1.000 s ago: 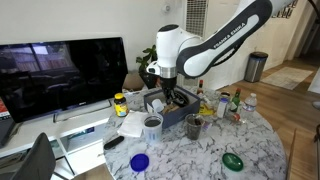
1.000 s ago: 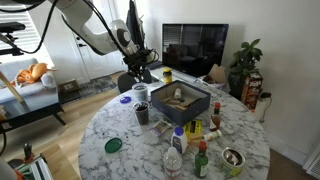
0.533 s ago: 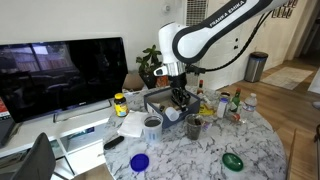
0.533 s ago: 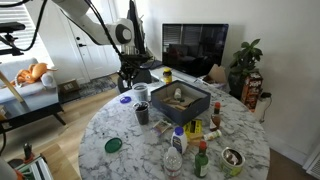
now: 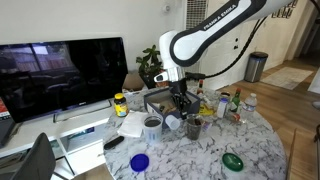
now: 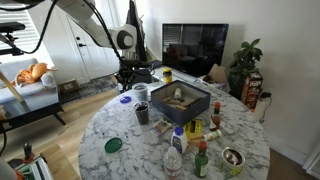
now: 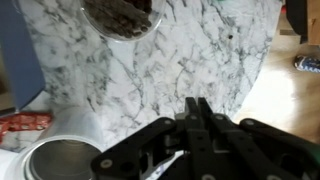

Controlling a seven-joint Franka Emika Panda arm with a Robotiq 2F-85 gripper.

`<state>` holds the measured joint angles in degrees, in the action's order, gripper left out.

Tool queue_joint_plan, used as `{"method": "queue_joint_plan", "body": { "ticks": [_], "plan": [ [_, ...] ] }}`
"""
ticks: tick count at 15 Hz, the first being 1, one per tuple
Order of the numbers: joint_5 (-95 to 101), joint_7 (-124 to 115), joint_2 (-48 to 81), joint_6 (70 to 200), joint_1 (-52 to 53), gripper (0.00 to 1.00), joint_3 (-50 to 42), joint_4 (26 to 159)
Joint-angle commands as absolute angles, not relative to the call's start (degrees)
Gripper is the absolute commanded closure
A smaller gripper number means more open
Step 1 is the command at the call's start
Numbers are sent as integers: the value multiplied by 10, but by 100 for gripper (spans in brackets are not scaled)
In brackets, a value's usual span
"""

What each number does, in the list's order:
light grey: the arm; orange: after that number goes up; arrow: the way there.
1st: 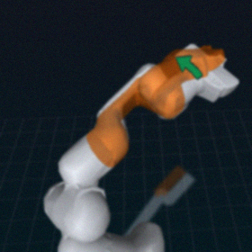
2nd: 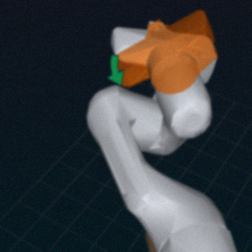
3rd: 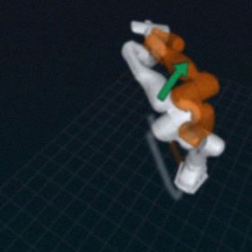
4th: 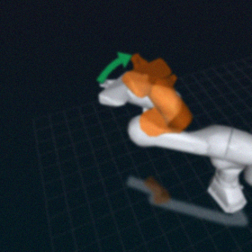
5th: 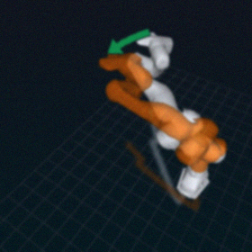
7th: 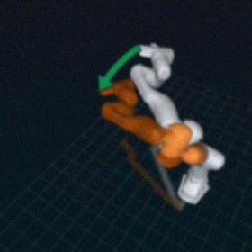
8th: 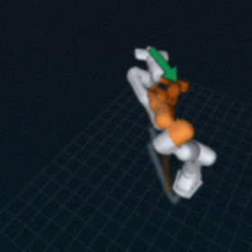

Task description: Use the measuring cup to place contents from the clear cup on the right and into the clear cup on the left

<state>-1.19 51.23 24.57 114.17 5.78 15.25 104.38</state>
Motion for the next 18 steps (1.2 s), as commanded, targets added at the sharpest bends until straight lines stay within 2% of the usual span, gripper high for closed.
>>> {"method": "queue_joint_plan", "body": {
  "ticks": [1, 7, 8, 18],
  "plan": [
    [-92, 579, 309, 1154, 44, 99, 171, 1047],
    [-220, 631, 404, 1139, 25, 99, 200, 1042],
    [-184, 605, 379, 1142, 45, 95, 181, 1047],
    [-199, 590, 409, 1185, 54, 99, 181, 1041]
  ]
}}
